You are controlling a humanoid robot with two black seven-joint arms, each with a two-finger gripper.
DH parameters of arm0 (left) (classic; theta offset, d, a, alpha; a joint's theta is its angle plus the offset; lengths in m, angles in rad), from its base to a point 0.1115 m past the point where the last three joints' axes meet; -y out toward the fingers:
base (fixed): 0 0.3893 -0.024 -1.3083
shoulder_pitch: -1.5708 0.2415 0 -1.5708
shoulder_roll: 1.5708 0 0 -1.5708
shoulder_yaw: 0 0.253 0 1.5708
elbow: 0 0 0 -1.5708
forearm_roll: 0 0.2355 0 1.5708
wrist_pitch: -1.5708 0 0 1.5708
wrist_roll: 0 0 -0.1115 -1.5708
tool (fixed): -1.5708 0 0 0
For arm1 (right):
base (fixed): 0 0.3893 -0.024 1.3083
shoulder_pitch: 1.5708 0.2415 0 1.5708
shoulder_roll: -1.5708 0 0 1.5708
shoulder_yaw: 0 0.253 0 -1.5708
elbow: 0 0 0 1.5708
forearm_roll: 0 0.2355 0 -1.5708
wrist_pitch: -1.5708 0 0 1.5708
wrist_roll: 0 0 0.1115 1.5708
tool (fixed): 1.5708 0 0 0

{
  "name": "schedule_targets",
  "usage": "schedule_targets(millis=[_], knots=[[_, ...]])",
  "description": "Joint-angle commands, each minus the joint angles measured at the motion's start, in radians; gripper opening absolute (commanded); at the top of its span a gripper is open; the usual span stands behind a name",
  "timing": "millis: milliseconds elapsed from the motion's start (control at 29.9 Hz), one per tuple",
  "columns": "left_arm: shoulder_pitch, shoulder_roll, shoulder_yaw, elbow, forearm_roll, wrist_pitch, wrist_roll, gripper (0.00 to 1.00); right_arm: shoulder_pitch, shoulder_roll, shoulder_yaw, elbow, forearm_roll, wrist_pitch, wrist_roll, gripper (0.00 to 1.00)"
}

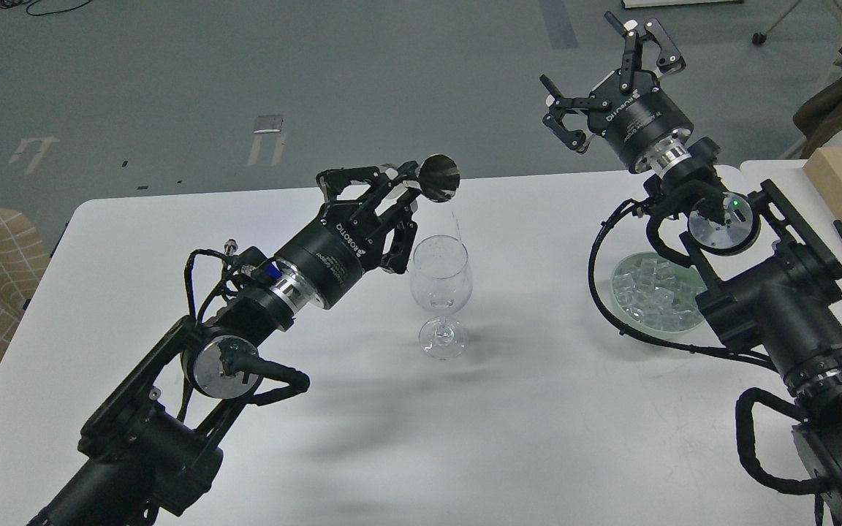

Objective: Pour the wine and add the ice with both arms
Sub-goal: 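Tilt the jigger over the wine glass with the left gripper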

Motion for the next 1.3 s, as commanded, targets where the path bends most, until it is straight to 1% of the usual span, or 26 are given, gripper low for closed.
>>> schedule_targets(millis=[0,1270], knots=[[-0.010,0.002,0.000,0.001,0.000,0.000,0.000,0.01,0.000,0.000,0.000,0.000,0.000,0.000,0.000,1.00],[-0.022,0.016,0.002,0.003,0.086,-0.012,-0.002,0.01,0.008,0.001,0.000,0.000,0.000,0.000,0.000,1.00]])
